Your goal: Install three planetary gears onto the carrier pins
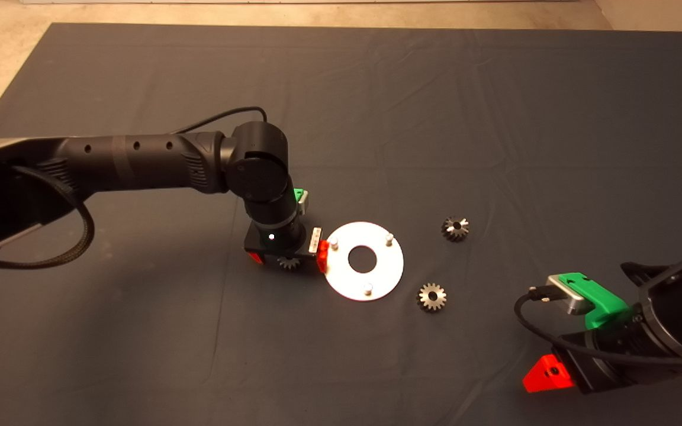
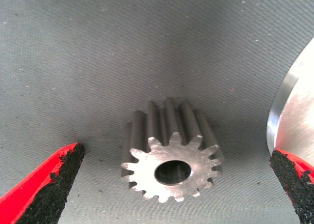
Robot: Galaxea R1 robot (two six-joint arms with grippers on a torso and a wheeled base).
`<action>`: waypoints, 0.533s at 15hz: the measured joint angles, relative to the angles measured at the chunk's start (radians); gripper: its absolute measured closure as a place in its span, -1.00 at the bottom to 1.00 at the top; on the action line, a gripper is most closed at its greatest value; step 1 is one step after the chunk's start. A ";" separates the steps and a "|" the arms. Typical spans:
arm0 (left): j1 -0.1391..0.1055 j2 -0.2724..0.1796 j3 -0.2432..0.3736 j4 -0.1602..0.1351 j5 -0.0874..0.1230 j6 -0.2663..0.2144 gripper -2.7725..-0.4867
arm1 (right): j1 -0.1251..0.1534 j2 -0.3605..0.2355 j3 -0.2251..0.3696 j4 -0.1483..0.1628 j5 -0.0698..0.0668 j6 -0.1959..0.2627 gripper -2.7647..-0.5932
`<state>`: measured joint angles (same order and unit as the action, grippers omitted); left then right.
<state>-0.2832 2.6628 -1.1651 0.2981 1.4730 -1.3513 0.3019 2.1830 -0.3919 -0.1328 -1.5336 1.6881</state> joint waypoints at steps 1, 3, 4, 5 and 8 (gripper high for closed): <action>0.000 0.002 0.000 0.000 0.000 0.000 -0.91 | 0.000 0.000 0.000 0.000 0.000 0.000 -0.97; 0.000 0.005 -0.007 -0.001 -0.004 0.001 -0.84 | 0.000 0.000 0.000 0.000 0.001 0.000 -0.97; 0.000 0.005 -0.015 -0.003 -0.008 0.003 -0.79 | 0.000 0.000 0.000 0.000 0.000 0.000 -0.97; -0.002 0.005 -0.021 -0.006 -0.010 0.004 -0.79 | 0.000 0.000 0.000 0.000 0.000 0.000 -0.97; -0.003 0.005 -0.026 -0.007 -0.015 0.004 -0.68 | 0.000 0.000 0.000 0.000 0.000 0.000 -0.97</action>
<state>-0.2862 2.6681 -1.1915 0.2915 1.4577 -1.3474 0.3019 2.1830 -0.3919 -0.1328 -1.5334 1.6881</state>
